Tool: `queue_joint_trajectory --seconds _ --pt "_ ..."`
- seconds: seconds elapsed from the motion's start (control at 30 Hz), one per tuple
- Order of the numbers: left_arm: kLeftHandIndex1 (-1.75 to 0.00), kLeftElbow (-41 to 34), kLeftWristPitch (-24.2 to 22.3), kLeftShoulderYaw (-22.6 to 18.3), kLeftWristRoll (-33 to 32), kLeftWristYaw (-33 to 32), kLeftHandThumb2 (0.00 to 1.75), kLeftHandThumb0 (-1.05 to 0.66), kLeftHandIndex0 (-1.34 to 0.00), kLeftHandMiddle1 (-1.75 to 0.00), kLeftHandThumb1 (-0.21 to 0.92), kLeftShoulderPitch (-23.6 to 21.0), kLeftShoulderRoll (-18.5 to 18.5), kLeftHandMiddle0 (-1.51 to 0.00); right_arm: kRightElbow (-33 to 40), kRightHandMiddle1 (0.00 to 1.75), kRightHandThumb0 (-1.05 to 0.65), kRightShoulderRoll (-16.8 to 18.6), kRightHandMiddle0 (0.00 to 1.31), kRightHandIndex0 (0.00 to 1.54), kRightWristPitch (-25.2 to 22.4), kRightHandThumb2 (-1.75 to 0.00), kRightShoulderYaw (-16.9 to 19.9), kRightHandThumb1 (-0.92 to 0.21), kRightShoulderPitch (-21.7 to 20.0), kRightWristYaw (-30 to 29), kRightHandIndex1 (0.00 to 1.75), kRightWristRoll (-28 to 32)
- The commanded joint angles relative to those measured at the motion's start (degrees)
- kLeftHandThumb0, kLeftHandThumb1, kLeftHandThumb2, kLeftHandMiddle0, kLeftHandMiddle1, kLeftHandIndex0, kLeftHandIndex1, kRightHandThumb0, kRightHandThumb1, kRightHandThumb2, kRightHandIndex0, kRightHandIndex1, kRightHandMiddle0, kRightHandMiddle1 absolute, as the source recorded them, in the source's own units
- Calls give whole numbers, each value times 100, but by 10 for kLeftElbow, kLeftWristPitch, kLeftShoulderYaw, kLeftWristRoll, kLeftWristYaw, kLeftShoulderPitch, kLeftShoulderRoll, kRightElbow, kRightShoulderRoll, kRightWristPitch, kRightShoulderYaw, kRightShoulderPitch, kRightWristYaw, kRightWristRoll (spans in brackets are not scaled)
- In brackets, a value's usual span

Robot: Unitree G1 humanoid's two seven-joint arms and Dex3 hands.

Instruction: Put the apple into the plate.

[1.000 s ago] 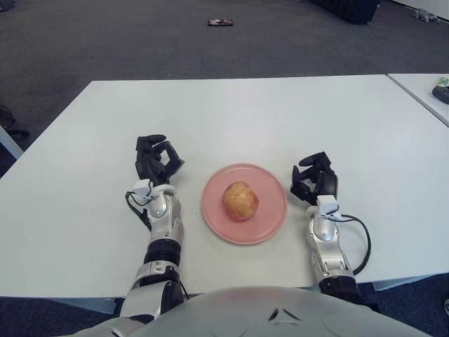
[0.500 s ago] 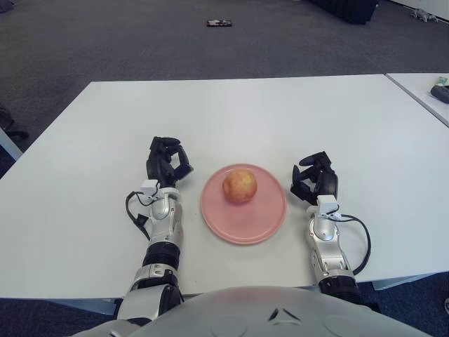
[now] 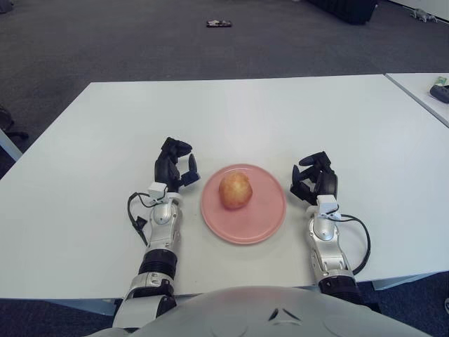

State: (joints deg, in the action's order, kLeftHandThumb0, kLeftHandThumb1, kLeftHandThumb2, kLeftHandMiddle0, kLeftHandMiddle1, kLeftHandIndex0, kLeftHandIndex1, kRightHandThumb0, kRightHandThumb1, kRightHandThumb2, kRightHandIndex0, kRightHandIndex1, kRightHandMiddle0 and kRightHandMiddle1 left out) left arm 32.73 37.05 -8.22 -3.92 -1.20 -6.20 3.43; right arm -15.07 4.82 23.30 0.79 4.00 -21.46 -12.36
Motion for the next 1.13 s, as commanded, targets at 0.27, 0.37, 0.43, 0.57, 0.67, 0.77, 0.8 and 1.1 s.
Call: queue_joint_trajectory --seconds 0.27,0.37,0.43,0.57,0.67,0.77,0.8,1.1 --pt "-175 -12 -9 12 -1 14 139 -50 -65 -175 27 51 2 -113 2 175 -40 -3 40 62 -4 -98 0 -59 -5 10 166 3" --pt "-175 -20 -12 13 -1 13 139 -50 -65 -175 27 59 4 -113 1 175 -40 -5 40 62 -4 -98 0 -59 -5 13 166 4" --pt "-175 -22 -13 13 -1 12 139 -50 -66 -175 27 61 4 -113 1 175 -40 -5 40 62 -3 -98 0 -59 -5 15 167 4" --pt "-175 -25 -14 14 0 11 140 -50 -66 -175 26 64 5 -113 2 175 -40 -5 40 64 -1 -98 0 -59 -4 18 169 5" --pt "-175 -26 -13 15 3 9 140 -50 -66 -175 26 66 6 -114 3 175 -40 -6 41 65 -1 -99 1 -58 -4 21 169 6" --pt "-175 -26 -11 16 4 8 140 -51 -66 -175 26 68 6 -114 4 175 -40 -6 41 66 -2 -100 1 -58 -4 23 169 7" --pt "-175 -26 -11 16 5 8 140 -51 -66 -175 26 68 6 -114 4 175 -40 -6 41 66 -2 -100 1 -58 -4 24 169 7" --pt "-175 -37 -21 14 12 -5 141 -51 -67 -175 25 73 11 -112 7 175 -41 -11 42 64 -10 -102 2 -56 -1 38 169 9"
